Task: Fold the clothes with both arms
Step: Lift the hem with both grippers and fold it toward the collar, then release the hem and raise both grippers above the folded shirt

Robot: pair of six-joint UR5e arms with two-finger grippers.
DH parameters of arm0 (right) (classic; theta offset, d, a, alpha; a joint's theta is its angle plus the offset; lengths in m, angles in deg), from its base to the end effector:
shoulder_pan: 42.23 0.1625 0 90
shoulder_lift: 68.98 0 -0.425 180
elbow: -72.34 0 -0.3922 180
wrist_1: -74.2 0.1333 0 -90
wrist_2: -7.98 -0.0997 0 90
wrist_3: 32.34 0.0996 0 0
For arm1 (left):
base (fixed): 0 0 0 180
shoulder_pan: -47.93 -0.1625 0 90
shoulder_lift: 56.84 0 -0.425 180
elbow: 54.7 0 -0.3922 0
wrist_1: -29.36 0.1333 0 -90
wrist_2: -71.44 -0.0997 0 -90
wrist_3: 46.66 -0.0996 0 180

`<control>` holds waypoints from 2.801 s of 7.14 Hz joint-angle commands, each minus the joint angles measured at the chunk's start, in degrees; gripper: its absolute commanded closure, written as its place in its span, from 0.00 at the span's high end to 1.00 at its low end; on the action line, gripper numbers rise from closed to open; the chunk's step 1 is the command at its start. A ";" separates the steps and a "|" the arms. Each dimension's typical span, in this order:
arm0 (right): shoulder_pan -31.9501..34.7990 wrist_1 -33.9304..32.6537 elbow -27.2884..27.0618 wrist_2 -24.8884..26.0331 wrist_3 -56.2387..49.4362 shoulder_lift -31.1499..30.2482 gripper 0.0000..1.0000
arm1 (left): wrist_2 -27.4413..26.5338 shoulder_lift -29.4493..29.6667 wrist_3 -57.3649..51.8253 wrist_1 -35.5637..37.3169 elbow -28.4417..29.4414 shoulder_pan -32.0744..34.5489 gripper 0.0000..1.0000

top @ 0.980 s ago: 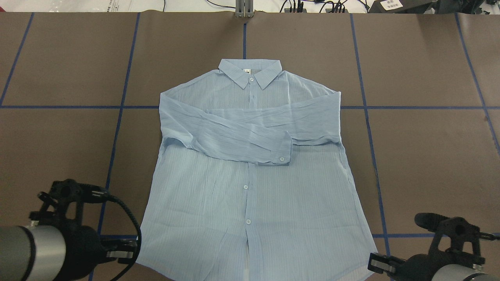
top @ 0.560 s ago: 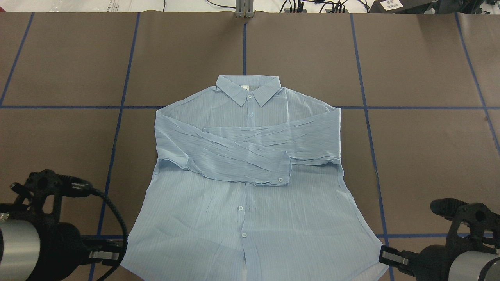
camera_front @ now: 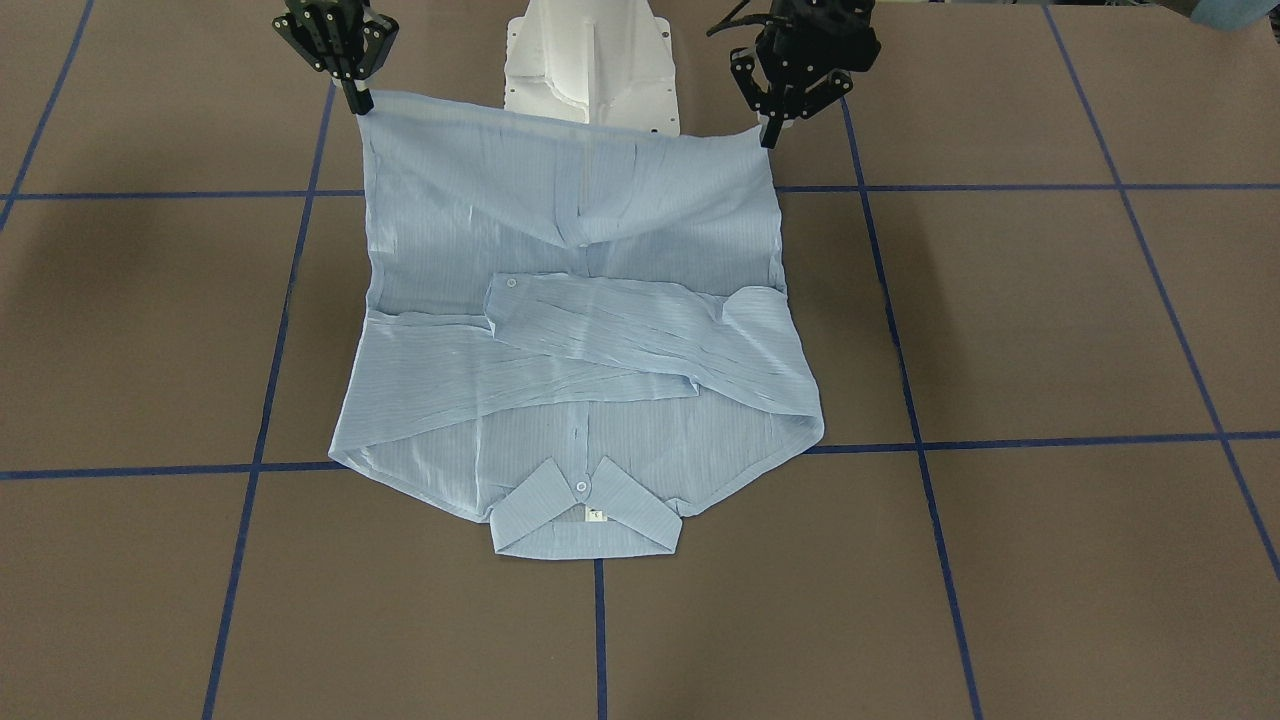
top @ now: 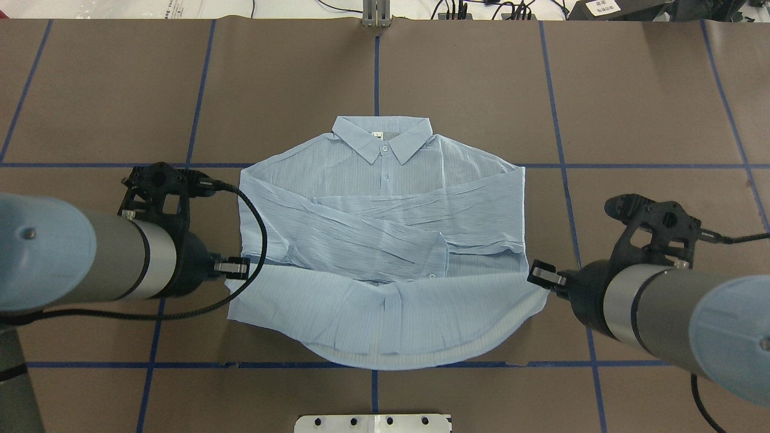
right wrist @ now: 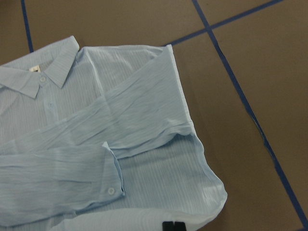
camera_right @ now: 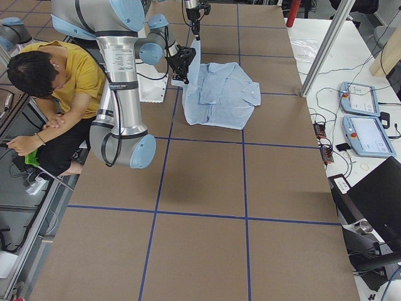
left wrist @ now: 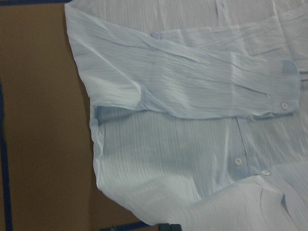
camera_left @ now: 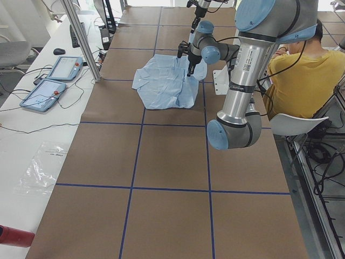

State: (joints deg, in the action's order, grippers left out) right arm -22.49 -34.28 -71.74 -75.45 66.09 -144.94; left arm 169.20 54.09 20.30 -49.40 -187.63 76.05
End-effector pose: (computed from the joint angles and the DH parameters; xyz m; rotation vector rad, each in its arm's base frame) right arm -0.3175 -0.2677 0.1990 0.1944 -0.8606 0.5094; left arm 0.3524 -0.3242 0.1881 0.2824 0.8812 -0.0201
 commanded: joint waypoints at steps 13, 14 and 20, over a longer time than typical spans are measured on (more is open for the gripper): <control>17.71 35.44 51.45 0.54 -13.08 11.18 0.03 | -9.88 8.52 -2.54 -32.52 43.45 9.76 0.00; 17.53 35.45 51.45 0.63 -13.08 11.45 0.21 | -9.88 8.08 -2.54 -33.65 43.98 9.59 0.00; 17.88 35.44 50.13 0.01 -16.24 11.10 1.00 | -2.89 3.09 -13.08 -39.46 39.17 10.37 1.00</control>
State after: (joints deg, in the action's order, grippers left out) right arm -4.94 1.13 -21.38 -75.29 51.29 -133.73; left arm 162.11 59.39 9.28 -88.48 -145.34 86.14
